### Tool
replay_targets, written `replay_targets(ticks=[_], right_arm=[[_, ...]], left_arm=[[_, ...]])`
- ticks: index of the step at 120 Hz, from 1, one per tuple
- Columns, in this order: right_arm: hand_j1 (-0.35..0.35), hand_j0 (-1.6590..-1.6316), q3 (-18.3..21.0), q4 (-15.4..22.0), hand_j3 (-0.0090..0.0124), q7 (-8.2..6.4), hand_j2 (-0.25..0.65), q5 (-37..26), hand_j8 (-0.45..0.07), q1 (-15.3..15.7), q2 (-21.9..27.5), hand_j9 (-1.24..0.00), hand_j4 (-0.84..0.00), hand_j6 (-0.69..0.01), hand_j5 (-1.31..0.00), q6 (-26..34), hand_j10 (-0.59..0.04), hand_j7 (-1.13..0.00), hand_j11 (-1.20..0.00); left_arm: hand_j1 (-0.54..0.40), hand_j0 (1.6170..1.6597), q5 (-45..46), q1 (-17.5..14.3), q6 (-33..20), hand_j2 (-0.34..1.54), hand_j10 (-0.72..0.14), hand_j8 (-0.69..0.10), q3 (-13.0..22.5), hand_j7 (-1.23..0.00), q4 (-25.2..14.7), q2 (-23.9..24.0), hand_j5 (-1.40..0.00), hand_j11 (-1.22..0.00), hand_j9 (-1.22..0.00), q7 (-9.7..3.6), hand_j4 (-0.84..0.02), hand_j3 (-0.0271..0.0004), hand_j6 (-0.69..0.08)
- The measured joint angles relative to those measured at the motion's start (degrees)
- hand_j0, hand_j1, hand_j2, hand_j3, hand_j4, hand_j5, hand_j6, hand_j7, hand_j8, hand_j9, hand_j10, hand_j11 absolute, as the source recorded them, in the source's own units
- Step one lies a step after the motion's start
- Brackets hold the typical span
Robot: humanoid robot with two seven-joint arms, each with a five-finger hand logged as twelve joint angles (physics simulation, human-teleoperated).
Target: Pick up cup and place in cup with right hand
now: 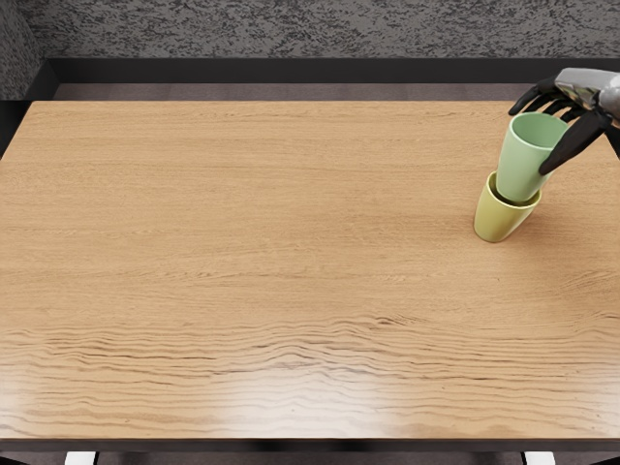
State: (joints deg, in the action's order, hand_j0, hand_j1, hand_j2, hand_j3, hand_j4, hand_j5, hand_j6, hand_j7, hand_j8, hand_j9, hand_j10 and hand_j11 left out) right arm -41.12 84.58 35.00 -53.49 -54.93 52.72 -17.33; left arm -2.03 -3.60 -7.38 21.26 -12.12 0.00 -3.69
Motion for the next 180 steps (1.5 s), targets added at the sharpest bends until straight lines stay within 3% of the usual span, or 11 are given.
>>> replay_targets(ticks=[8, 20, 32, 57, 105, 123, 135, 154, 180], right_arm=[[0.093, -1.6575, -0.03, -0.02, 0.0, 0.0, 0.095, 0.02, -0.338, 0.09, -0.06, -0.55, -0.422, -0.346, -0.55, 0.01, -0.422, -0.55, -0.55], [-0.052, -1.6577, -0.12, -0.51, 0.0, 0.0, 0.055, 0.57, -0.231, 0.12, -0.18, -0.36, -0.283, -0.237, -0.37, -0.03, -0.282, -0.36, -0.36], [-0.149, -1.6578, -0.2, -0.75, 0.0, 0.0, 0.032, 0.9, -0.16, 0.12, -0.24, -0.24, -0.191, -0.164, -0.24, -0.1, -0.19, -0.24, -0.24], [-0.251, -1.658, -0.37, 0.23, 0.0, 0.0, 0.008, 3.41, -0.084, 0.12, -1.74, -0.12, -0.095, -0.086, -0.12, -1.9, -0.094, -0.12, -0.12], [-0.301, -1.658, -3.51, 5.04, 0.0, -0.41, -0.004, 9.46, -0.045, -0.38, -3.12, -0.06, -0.046, -0.047, -0.06, -11.93, -0.046, -0.06, -0.06], [-0.305, -1.6581, -3.88, 5.82, 0.0, -3.36, -0.005, 15.2, -0.041, 0.03, -2.97, -0.05, -0.042, -0.043, -0.05, -16.21, -0.041, -0.05, -0.05], [-0.306, -1.6581, -3.88, 6.45, 0.0, -4.34, -0.005, 19.48, -0.04, 0.52, -2.79, -0.05, -0.04, -0.041, -0.05, -17.11, -0.039, -0.05, -0.05], [-0.307, -1.6581, -3.55, 6.55, 0.0, -4.32, -0.006, 25.64, -0.038, 6.74, -1.69, -0.05, -0.038, -0.039, -0.05, -17.56, -0.038, -0.05, -0.05], [-0.308, -1.6581, -3.16, 11.15, 0.0, -4.25, -0.006, 28.27, -0.037, 13.27, -1.4, -0.05, -0.037, -0.038, -0.05, -17.67, -0.037, -0.05, -0.05]], left_arm=[[0.349, 1.6581, 0.0, 0.0, 0.0, 0.0, 0.0, 0.0, 0.0, 0.0, 0.01, 0.0, 0.0, 0.0, 0.0, 0.0, 0.0, -0.0001, 0.0], [0.349, 1.6581, 0.0, 0.0, 0.0, 0.0, 0.0, 0.0, 0.0, 0.0, 0.01, 0.0, 0.0, 0.0, 0.0, 0.0, 0.0, -0.0001, 0.0], [0.349, 1.6581, 0.0, 0.0, 0.0, 0.0, 0.0, 0.0, 0.0, 0.0, 0.0, 0.0, 0.0, 0.0, 0.0, 0.0, 0.0, -0.0001, 0.0], [0.349, 1.6581, 0.0, 0.0, 0.0, 0.0, 0.0, 0.0, 0.0, 0.0, 0.0, 0.0, 0.0, 0.0, 0.0, 0.0, 0.0, -0.0001, 0.0], [0.349, 1.6581, 0.0, 0.0, 0.0, 0.0, 0.0, 0.0, 0.0, 0.0, 0.0, 0.0, 0.0, 0.0, 0.0, 0.0, 0.0, 0.0, 0.0], [0.349, 1.6581, 0.0, 0.0, 0.0, 0.0, 0.0, 0.0, 0.0, 0.0, 0.0, 0.0, 0.0, 0.0, 0.0, 0.0, 0.0, 0.0, 0.0], [0.349, 1.6581, 0.0, 0.0, 0.0, 0.0, 0.0, 0.0, 0.0, 0.0, 0.01, 0.0, 0.0, 0.0, 0.0, 0.0, 0.0, 0.0, 0.0], [0.349, 1.6581, 0.0, 0.0, 0.0, 0.0, 0.0, 0.0, 0.0, 0.0, 0.01, 0.0, 0.0, 0.0, 0.0, 0.0, 0.0, 0.0, 0.0], [0.349, 1.6581, 0.0, 0.0, 0.0, 0.0, 0.0, 0.0, 0.0, 0.0, 0.02, 0.0, 0.0, 0.0, 0.0, 0.0, 0.0, 0.0, 0.0]])
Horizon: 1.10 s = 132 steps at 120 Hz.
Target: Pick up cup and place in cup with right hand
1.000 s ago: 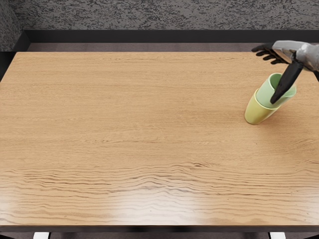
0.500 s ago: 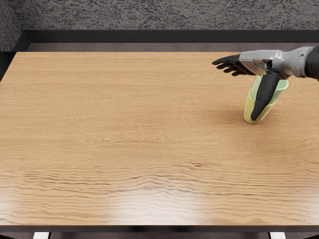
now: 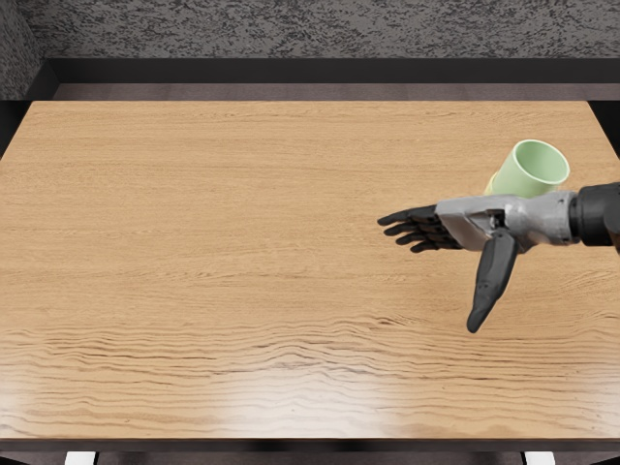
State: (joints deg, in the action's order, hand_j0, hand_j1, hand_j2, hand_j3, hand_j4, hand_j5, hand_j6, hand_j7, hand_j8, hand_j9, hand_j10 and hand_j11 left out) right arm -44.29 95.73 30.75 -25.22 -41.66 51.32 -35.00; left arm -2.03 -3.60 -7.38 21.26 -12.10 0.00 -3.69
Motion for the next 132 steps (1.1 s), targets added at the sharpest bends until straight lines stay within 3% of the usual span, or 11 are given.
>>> replay_targets(ticks=[35, 132], right_arm=[[-0.308, -1.6581, 0.11, 0.84, 0.0, 0.17, -0.006, 0.99, -0.037, 3.28, 0.7, -0.05, -0.037, -0.038, -0.05, -0.02, -0.036, -0.05, -0.05], [-0.308, -1.6581, 0.17, 0.86, 0.0, 0.19, -0.006, 1.03, -0.037, 3.62, 0.71, -0.05, -0.037, -0.037, -0.05, -0.02, -0.036, -0.05, -0.05]], left_arm=[[0.349, 1.6581, -0.07, -0.18, 0.0, 0.0, 0.0, 0.0, -0.05, 0.0, -0.51, 0.0, 0.0, 0.0, 0.0, 0.0, 0.0, 0.0, 0.0], [0.349, 1.6581, -0.09, -0.18, 0.0, 0.0, 0.0, 0.0, 0.0, 0.0, -0.64, 0.0, 0.0, 0.0, 0.0, 0.0, 0.0, 0.0, 0.0]])
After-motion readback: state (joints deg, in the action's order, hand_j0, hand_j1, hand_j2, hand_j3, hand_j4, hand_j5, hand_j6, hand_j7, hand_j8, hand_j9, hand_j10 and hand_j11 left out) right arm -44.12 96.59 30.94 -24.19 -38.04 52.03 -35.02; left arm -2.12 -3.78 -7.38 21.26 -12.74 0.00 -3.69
